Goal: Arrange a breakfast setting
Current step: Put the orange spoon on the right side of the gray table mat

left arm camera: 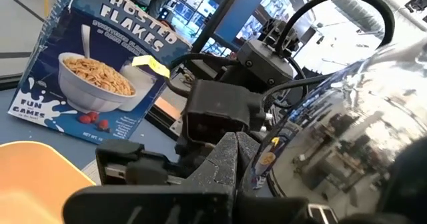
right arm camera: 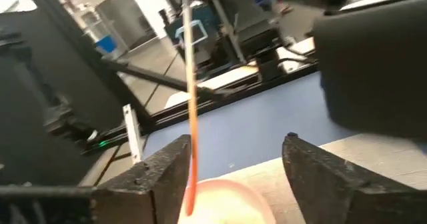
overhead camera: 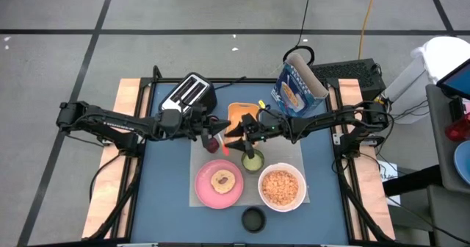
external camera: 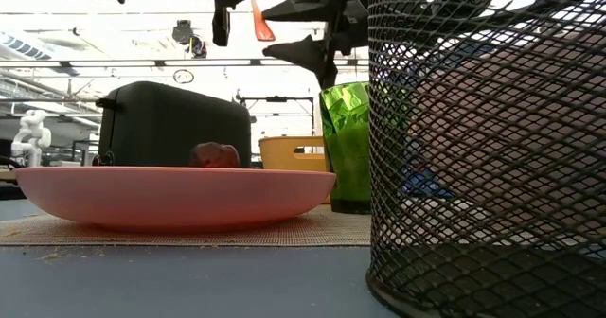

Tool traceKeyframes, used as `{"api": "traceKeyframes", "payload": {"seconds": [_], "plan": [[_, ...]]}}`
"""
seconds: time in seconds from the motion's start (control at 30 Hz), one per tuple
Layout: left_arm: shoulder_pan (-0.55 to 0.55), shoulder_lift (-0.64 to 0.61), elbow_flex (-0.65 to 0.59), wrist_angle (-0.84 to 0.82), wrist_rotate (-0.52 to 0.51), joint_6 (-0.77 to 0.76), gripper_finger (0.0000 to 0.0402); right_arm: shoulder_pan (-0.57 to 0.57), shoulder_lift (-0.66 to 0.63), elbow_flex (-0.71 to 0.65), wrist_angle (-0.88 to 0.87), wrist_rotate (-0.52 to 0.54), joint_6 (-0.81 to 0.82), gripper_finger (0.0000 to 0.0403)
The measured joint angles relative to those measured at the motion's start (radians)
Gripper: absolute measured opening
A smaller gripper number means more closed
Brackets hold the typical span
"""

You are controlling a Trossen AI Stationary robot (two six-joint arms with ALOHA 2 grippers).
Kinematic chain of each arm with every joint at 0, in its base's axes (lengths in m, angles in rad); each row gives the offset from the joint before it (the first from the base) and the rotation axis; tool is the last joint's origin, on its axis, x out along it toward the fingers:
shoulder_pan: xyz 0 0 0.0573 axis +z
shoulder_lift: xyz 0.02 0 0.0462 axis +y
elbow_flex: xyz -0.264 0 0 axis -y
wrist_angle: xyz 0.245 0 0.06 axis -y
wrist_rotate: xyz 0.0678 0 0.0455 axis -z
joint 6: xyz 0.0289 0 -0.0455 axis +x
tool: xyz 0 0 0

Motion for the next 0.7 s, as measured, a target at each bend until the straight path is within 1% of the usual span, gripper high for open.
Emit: {"api": "traceKeyframes", "payload": {"seconds": [0.17,0.37,0.53,0.63,0.7], "plan": [[0.000,0.000,0.000,0.000,0.000,0.003,0.0005,0.004,0.000,0.000,0.043,0.008,0.000,0.0243],[0.000,0.000,0.000,0.001,-0.026,0.004,0.0005,0.020,0.002,0.000,0.067,0.007,-0.001,0.0244],[0.000,0.000,0.000,0.012,-0.037,0.004,0.0005,0.030,0.030,0.000,0.109,0.007,0.005,0.0244],[0.000,0.000,0.000,0.011,-0.037,0.004,0.0005,0.030,0.038,0.000,0.109,0.007,0.004,0.0239],[0.000,0.000,0.000,0.012,-0.037,0.004,0.0005,0.030,0.038,0.000,0.125,0.007,0.001,0.0228]]}}
